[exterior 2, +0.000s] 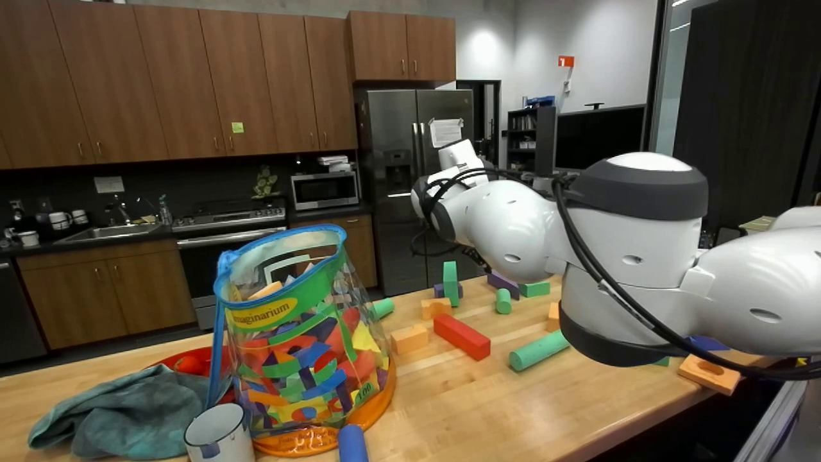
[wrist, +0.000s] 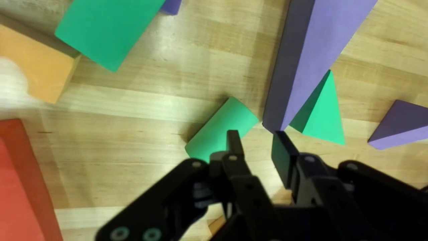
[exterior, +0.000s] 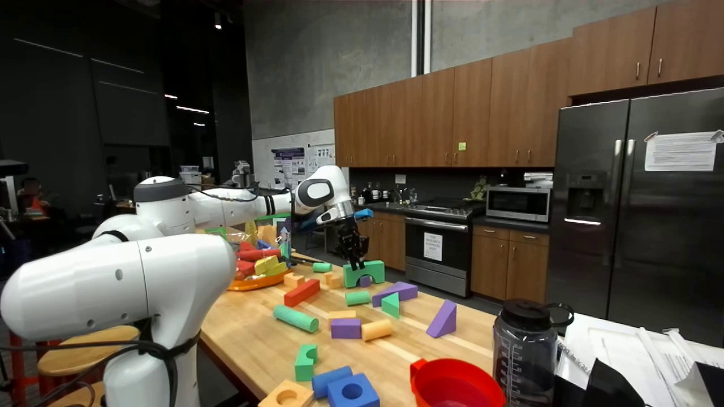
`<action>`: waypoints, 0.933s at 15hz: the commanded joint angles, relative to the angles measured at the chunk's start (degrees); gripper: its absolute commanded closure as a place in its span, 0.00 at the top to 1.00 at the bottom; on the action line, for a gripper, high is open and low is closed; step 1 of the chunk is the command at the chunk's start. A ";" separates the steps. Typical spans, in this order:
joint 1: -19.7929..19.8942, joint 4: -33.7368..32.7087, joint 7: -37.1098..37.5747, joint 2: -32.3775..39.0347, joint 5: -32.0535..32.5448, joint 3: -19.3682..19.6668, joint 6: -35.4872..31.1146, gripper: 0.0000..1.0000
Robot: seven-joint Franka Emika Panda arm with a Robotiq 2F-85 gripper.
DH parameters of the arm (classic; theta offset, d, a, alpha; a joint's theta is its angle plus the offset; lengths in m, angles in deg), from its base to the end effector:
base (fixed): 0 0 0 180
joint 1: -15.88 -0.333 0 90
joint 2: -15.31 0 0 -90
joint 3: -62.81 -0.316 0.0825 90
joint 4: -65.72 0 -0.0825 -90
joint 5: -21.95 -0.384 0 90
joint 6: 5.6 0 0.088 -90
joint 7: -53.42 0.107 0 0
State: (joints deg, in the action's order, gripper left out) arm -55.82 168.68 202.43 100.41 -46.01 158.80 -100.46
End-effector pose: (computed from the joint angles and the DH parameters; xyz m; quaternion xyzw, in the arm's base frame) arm 0.6188 0.0631 0.3218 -0.0065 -0.9869 0.1611 0.0015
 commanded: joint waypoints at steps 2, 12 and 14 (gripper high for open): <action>-0.51 0.55 0.00 -0.28 -2.87 -0.02 -1.21 0.59; -4.82 5.61 0.01 0.00 -15.77 -0.69 -10.48 1.00; -5.14 5.38 0.01 0.00 -16.59 -1.10 -11.00 1.00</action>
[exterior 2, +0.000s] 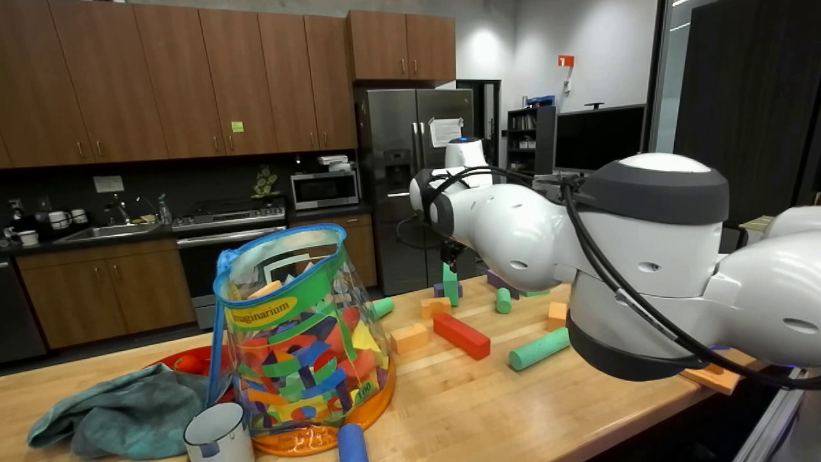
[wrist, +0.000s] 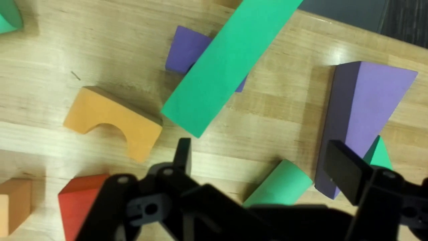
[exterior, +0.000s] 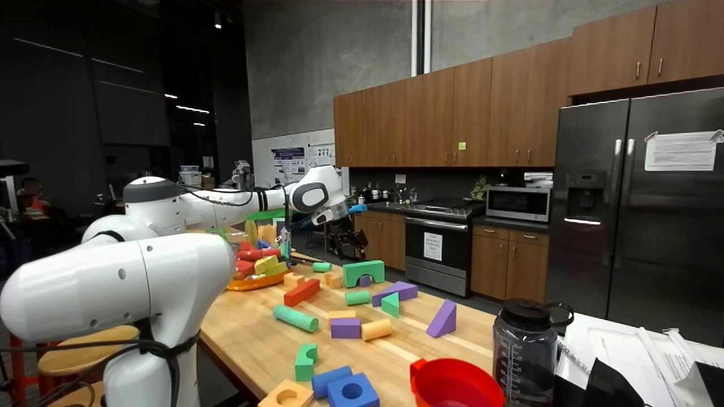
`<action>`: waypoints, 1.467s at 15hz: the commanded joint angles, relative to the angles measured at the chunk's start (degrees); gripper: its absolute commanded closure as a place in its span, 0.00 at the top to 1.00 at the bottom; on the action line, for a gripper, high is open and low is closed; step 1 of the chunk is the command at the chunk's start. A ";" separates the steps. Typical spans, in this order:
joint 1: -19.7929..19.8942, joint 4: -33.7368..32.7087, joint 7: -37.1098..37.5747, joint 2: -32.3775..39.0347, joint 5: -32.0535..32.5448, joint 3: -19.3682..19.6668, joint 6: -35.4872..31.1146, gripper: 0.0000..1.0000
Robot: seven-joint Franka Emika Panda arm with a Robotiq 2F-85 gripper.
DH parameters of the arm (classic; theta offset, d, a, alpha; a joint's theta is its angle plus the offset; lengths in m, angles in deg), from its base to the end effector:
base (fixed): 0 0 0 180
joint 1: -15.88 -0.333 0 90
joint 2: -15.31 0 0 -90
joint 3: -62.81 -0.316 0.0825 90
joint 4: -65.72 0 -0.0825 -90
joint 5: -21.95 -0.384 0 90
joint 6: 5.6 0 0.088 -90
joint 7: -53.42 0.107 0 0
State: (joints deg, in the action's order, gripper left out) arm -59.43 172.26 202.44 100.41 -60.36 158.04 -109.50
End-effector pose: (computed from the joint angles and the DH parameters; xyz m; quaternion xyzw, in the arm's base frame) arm 0.6257 0.0894 0.3249 0.0046 0.9883 -0.0901 0.1232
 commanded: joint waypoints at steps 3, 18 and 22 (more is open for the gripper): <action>-1.77 0.73 0.00 0.00 -3.12 -2.29 -6.29 1.00; -3.30 0.29 0.00 0.02 -2.29 -10.68 -23.33 1.00; -2.88 1.71 0.00 0.03 -3.48 -11.66 -28.67 1.00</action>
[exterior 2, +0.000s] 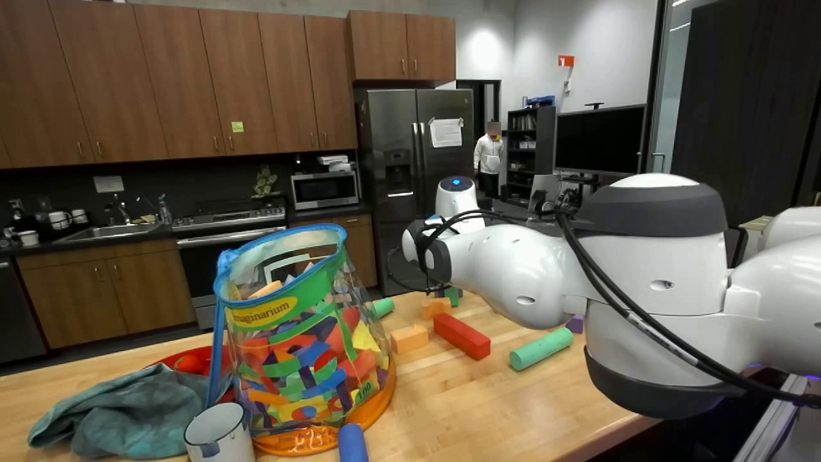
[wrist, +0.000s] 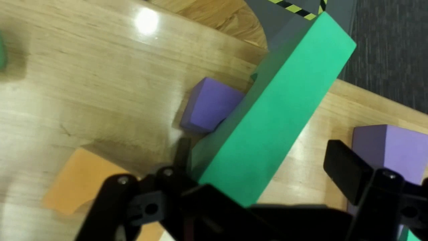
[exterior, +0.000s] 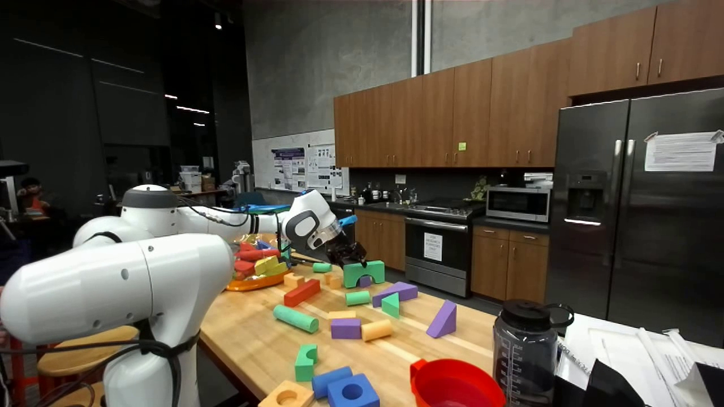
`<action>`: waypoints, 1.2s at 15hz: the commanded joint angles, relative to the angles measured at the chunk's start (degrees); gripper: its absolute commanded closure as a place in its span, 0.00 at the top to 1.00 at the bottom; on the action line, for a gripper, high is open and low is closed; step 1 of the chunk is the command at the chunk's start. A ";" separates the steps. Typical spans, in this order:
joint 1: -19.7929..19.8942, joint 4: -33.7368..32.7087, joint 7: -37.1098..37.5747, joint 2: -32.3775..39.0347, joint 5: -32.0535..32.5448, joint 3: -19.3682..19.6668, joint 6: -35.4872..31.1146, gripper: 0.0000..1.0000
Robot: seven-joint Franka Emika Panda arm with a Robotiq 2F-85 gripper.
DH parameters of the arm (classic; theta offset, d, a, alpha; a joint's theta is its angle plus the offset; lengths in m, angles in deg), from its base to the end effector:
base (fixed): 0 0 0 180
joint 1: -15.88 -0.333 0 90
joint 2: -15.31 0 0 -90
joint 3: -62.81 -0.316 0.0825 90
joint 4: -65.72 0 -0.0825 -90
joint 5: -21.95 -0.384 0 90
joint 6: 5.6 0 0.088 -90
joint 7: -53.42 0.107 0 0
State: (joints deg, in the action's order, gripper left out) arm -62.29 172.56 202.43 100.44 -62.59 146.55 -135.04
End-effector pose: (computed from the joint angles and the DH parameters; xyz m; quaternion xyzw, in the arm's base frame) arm 0.6351 0.1212 0.2616 -0.0322 0.9604 -0.1543 0.2298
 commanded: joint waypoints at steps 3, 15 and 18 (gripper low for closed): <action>0.29 1.81 0.00 0.00 -0.85 -0.40 -4.25 1.00; 0.02 -0.98 -0.03 -0.10 17.43 -0.28 7.21 0.42; 0.72 -0.18 -0.75 -6.19 30.07 -2.82 4.88 0.19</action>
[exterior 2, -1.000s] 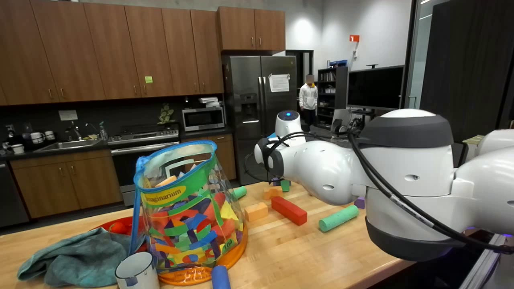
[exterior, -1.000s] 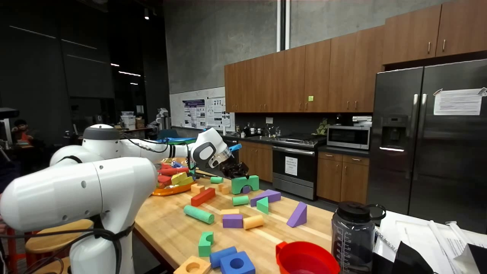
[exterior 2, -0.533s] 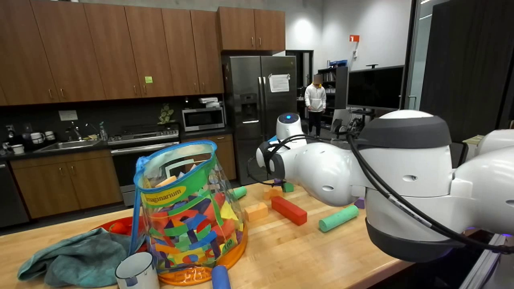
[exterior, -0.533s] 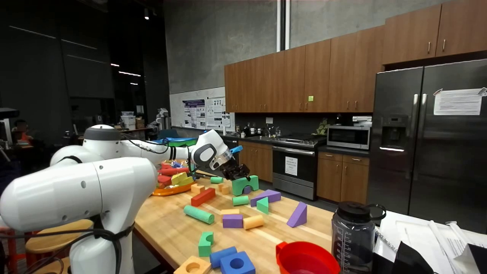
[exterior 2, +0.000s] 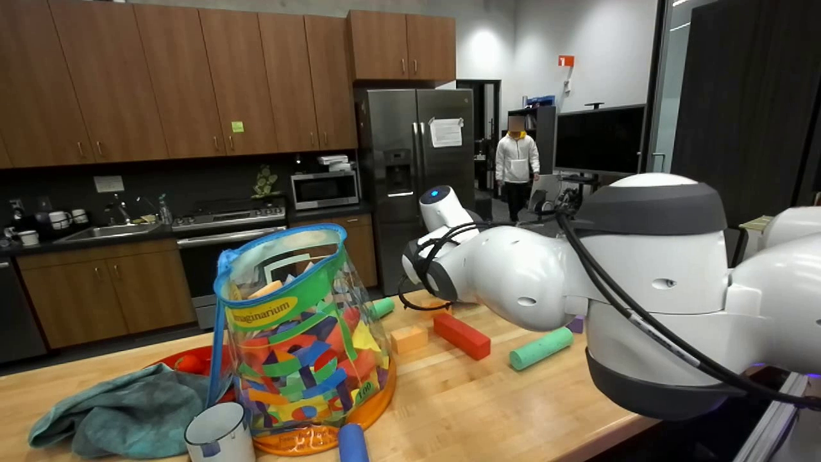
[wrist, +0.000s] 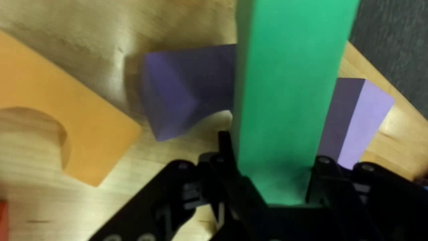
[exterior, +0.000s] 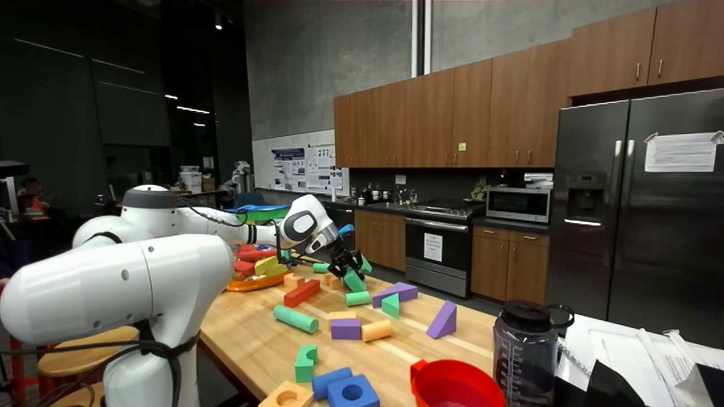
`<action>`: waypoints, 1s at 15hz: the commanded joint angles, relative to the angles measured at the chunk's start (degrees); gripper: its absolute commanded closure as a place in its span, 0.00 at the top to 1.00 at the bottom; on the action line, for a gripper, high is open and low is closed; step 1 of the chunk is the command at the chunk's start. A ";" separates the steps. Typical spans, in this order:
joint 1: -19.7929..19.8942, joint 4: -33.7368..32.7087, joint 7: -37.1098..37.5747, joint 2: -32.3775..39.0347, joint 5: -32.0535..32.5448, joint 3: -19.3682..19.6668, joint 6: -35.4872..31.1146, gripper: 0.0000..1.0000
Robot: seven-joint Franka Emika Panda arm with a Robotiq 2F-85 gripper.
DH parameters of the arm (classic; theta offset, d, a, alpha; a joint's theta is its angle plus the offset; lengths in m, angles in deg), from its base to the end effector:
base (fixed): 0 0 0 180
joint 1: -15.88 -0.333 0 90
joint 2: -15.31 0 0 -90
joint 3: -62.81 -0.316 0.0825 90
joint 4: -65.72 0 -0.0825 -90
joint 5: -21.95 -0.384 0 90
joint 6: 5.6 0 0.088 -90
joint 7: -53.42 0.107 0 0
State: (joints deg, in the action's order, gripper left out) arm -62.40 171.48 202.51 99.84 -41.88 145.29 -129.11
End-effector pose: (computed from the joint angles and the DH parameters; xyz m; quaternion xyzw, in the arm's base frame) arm 0.6252 0.1233 0.2419 -0.1052 0.9541 -0.2639 0.0949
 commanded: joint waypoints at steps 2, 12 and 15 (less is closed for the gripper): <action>0.62 2.71 -1.31 -7.44 16.37 -1.27 -2.52 0.16; -10.79 13.11 -9.21 -24.88 45.33 9.86 -7.48 0.16; -17.21 15.07 -16.39 -30.70 48.96 15.66 -6.68 0.16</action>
State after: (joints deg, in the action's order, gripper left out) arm -72.13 182.50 191.80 77.94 3.16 156.26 -136.17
